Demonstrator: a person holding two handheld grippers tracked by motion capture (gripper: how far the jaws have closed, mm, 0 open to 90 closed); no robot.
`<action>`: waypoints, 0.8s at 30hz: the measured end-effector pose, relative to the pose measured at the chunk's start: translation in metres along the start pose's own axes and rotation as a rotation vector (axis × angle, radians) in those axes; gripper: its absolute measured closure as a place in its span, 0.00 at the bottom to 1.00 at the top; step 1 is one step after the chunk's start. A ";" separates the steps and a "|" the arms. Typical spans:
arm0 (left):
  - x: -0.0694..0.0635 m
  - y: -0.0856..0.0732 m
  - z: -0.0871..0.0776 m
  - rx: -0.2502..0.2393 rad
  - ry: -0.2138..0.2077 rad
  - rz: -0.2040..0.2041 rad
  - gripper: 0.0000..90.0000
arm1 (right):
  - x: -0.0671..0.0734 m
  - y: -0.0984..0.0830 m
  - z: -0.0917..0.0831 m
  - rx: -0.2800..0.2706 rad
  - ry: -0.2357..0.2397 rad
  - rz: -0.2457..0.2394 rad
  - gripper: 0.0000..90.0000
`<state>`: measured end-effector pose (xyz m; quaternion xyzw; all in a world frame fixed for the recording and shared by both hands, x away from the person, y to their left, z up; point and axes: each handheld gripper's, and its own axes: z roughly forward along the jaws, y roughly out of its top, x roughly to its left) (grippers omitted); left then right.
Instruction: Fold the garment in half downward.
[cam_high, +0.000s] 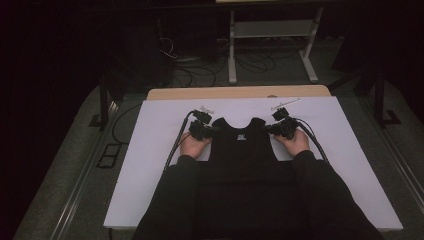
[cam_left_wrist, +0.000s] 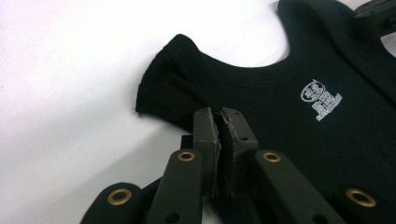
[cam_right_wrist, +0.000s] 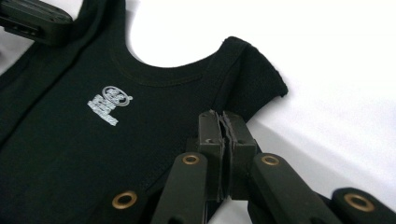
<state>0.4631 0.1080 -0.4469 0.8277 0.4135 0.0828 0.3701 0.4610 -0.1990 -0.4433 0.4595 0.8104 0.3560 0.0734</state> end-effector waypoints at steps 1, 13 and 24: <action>0.000 0.000 -0.001 0.003 -0.004 -0.004 0.94 | 0.001 0.000 -0.001 -0.002 0.000 0.000 0.95; -0.008 0.007 -0.019 -0.021 -0.037 0.013 0.95 | 0.011 0.005 -0.020 -0.040 0.022 -0.028 0.96; -0.017 0.008 -0.034 -0.062 -0.062 0.009 0.95 | 0.015 -0.001 -0.039 -0.082 0.040 -0.033 0.96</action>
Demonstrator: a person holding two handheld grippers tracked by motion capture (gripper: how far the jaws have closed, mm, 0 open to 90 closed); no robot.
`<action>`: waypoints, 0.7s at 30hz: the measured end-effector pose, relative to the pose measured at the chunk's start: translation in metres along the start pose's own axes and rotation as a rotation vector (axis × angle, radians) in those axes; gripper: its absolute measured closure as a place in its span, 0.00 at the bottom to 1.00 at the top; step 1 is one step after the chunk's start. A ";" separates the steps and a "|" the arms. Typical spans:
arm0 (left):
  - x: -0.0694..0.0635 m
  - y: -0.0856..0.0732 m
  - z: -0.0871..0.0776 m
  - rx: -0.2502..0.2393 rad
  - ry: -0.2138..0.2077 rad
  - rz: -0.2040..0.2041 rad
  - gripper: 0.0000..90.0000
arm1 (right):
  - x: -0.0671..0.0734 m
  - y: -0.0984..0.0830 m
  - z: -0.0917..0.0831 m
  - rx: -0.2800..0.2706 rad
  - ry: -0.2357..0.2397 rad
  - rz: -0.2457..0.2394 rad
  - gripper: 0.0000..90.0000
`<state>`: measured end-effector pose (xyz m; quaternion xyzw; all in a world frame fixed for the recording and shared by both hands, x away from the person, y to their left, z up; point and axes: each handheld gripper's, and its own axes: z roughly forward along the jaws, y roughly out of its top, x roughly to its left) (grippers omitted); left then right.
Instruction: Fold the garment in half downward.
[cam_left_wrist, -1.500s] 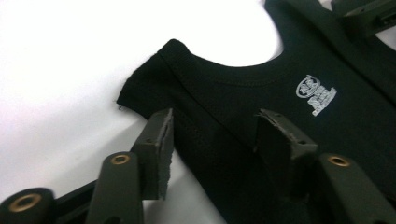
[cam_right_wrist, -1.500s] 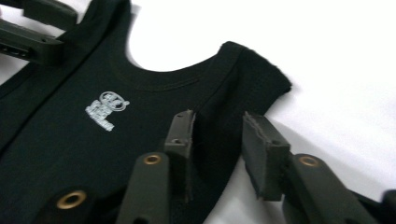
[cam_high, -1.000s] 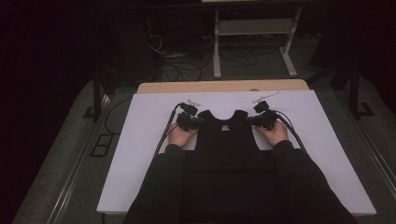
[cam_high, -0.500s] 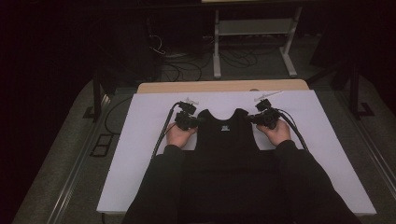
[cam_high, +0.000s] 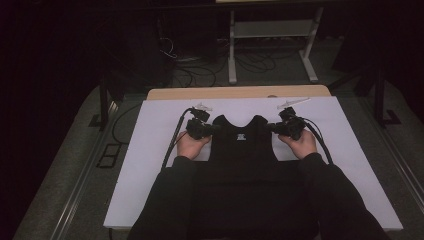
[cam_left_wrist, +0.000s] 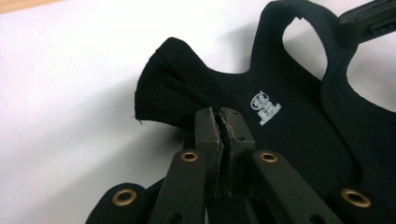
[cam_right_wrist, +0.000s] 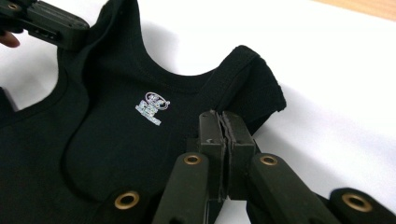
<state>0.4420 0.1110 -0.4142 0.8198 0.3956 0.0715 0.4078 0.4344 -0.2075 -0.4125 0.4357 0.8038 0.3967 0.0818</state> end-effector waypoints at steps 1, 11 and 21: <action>-0.001 0.000 -0.001 -0.007 -0.002 -0.004 0.95 | 0.000 0.000 -0.003 -0.006 0.002 0.000 0.96; -0.011 -0.004 -0.022 -0.034 -0.019 0.026 0.95 | 0.009 -0.004 -0.029 -0.064 0.023 -0.022 0.96; -0.018 -0.005 -0.041 -0.052 -0.027 0.048 0.95 | 0.022 -0.007 -0.048 -0.098 0.041 -0.052 0.96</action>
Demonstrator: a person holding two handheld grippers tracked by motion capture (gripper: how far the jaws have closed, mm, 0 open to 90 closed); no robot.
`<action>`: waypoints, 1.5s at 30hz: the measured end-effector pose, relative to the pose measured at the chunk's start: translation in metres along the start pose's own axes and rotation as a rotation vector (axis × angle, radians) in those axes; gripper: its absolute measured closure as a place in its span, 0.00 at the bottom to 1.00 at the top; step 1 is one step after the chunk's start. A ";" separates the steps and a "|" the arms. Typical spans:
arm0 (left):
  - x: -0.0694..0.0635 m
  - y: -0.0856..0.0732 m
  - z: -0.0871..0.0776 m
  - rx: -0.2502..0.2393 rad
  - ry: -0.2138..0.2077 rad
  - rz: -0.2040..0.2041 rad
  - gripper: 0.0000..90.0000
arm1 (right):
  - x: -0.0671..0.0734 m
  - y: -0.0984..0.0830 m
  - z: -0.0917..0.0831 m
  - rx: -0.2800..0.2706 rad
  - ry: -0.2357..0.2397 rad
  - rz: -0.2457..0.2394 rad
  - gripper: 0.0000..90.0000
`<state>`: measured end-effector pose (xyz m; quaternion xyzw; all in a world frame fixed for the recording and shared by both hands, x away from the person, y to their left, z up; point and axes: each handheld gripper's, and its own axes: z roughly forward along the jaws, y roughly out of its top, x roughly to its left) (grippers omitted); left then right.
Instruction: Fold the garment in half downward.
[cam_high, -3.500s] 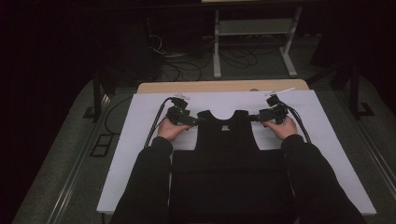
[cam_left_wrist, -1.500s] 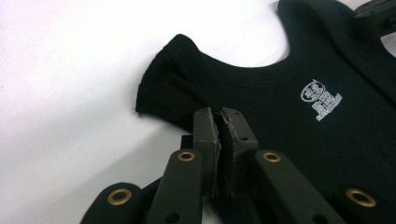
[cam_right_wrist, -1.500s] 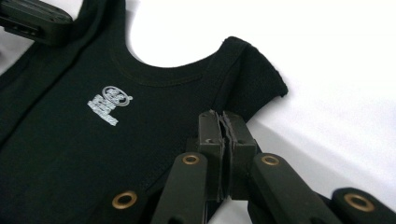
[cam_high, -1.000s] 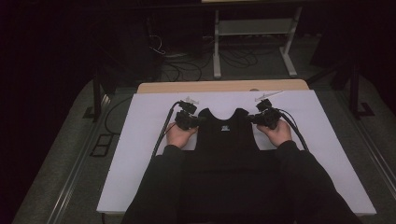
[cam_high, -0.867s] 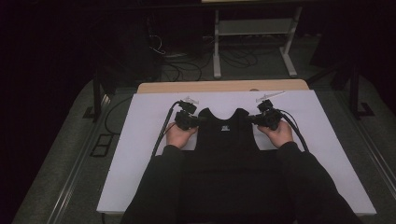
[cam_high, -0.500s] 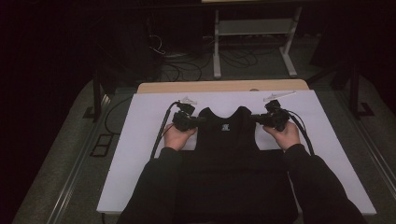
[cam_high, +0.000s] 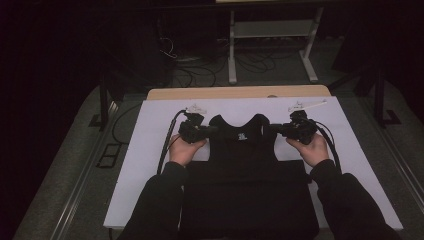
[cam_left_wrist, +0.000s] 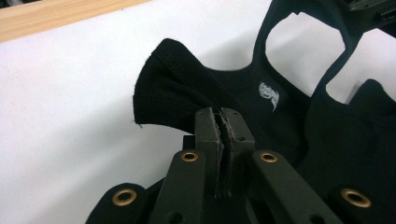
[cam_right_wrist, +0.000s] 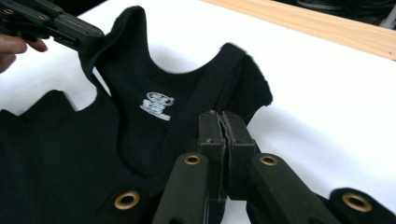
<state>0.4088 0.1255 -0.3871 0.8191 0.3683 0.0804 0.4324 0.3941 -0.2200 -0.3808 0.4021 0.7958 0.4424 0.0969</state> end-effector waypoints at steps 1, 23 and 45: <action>-0.001 0.000 -0.001 0.006 -0.001 0.007 0.95 | 0.001 0.000 -0.002 -0.003 0.001 0.001 0.96; -0.024 -0.008 -0.025 -0.005 -0.035 0.041 0.95 | 0.033 -0.009 -0.036 -0.025 0.040 -0.068 0.96; -0.036 -0.033 -0.035 -0.010 -0.083 0.024 0.95 | 0.039 -0.033 -0.049 -0.012 0.080 -0.032 0.96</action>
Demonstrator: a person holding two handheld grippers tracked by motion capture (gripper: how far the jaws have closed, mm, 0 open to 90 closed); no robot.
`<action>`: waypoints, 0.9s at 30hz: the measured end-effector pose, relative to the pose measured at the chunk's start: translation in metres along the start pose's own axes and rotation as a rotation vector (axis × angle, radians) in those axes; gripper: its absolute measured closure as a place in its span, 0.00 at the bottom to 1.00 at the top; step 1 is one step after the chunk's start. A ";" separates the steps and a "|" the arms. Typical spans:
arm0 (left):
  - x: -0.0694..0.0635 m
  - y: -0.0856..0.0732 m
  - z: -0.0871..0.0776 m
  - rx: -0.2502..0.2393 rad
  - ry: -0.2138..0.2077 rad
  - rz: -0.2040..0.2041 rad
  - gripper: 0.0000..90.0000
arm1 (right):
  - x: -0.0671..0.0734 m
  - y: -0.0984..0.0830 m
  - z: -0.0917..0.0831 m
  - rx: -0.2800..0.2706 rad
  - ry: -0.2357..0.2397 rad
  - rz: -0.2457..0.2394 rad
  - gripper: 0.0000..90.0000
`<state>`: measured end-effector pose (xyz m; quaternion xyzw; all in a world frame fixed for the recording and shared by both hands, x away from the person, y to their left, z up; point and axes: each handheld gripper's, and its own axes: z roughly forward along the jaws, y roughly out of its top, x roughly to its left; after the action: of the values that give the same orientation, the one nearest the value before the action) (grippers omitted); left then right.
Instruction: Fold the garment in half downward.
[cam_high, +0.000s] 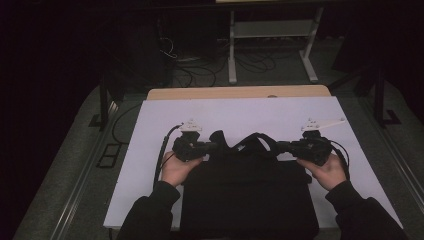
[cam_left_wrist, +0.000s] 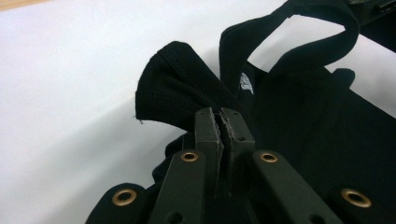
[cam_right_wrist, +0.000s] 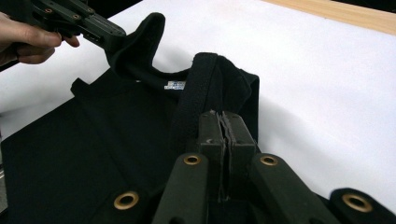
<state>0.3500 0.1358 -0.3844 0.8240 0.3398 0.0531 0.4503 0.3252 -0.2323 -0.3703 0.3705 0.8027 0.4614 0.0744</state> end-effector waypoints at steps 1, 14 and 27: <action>-0.001 -0.001 -0.001 0.000 -0.003 -0.001 0.95 | 0.001 0.000 -0.001 0.005 0.003 0.003 0.96; -0.010 -0.016 -0.002 0.005 -0.037 -0.012 0.95 | 0.009 -0.010 -0.008 0.015 0.034 0.007 0.96; -0.018 -0.031 -0.006 0.015 -0.066 -0.024 0.95 | 0.015 -0.023 -0.014 0.025 0.067 0.024 0.96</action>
<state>0.3179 0.1407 -0.4008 0.8246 0.3348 0.0180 0.4557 0.2961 -0.2389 -0.3772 0.3653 0.8058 0.4645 0.0374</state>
